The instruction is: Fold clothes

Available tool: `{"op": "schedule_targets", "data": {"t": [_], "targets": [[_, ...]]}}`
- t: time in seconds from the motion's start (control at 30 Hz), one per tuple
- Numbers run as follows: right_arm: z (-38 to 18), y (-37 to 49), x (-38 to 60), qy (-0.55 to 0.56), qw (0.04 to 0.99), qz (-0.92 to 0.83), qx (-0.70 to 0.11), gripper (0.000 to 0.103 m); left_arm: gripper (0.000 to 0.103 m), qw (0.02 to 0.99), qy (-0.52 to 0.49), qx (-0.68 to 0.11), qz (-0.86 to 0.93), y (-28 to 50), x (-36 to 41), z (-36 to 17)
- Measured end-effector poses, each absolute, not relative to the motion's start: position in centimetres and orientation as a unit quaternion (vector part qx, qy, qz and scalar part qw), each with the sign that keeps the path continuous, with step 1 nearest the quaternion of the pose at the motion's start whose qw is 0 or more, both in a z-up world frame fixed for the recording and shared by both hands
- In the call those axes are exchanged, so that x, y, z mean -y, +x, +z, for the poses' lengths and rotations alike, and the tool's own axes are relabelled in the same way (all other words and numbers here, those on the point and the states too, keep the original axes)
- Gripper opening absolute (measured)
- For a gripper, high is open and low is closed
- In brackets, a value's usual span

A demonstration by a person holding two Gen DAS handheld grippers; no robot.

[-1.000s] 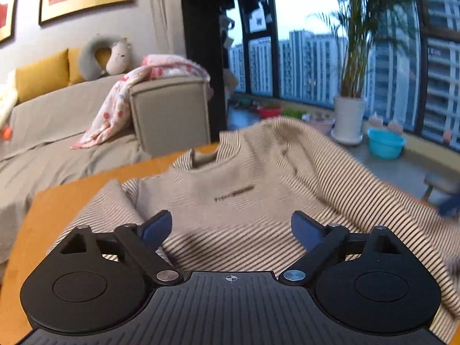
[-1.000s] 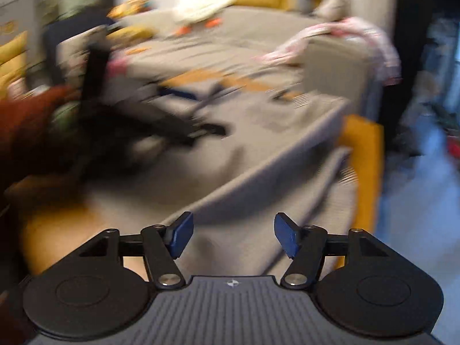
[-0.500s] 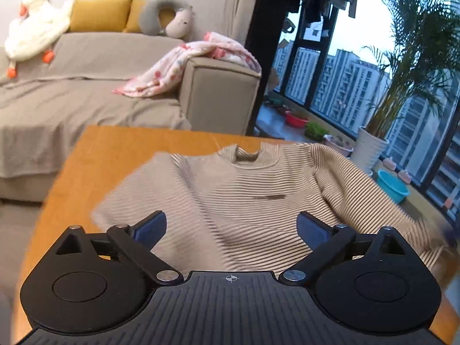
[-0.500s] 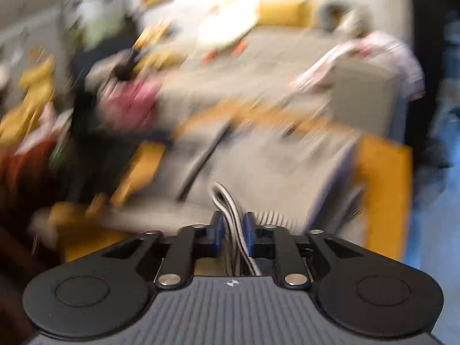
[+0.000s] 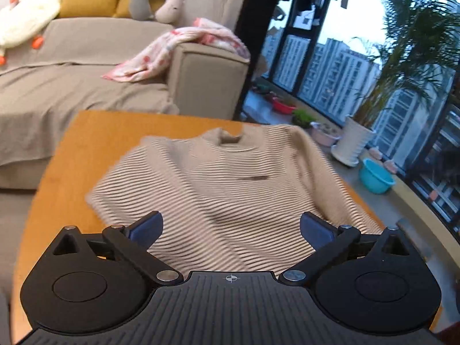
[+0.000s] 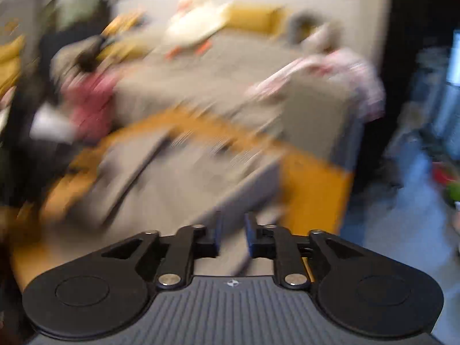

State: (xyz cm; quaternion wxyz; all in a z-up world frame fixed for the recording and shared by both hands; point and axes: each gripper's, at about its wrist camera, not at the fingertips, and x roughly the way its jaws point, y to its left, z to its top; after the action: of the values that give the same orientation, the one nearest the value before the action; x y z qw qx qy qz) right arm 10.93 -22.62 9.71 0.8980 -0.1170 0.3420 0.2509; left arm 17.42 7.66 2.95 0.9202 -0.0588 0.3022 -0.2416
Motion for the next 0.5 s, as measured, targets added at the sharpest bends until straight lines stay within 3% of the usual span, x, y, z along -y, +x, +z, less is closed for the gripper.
{"op": "schedule_targets", "data": {"t": [0.07,0.23,0.33,0.4,0.47,0.5], "targets": [[7.7,9.0,21.2,-0.123,0.867,0.303,-0.375,0.046,0.103,0.918,-0.063,-0.297,-0.254,17.4,-6.3,2.7],[4.5,5.2,18.4,-0.154,0.839,0.337,-0.399,0.056,0.103,0.919,-0.039,-0.29,-0.264,17.4,-3.5,0.9],[3.0,5.8,17.9,-0.171,0.846,0.307,-0.402,0.056,0.103,0.923,-0.001,-0.291,-0.25,17.3,-2.7,-0.2],[2.5,6.3,17.9,-0.167,0.849,0.3,-0.401,0.051,0.103,0.925,-0.004,-0.286,-0.249,17.1,-3.1,-0.1],[2.9,7.1,19.0,-0.13,0.863,0.286,-0.396,0.025,0.103,0.93,0.0,-0.28,-0.239,16.9,-3.7,0.0],[3.5,7.5,19.8,-0.104,0.878,0.262,-0.388,0.025,0.103,0.931,0.0,-0.28,-0.233,16.8,-3.9,-0.1]]}}
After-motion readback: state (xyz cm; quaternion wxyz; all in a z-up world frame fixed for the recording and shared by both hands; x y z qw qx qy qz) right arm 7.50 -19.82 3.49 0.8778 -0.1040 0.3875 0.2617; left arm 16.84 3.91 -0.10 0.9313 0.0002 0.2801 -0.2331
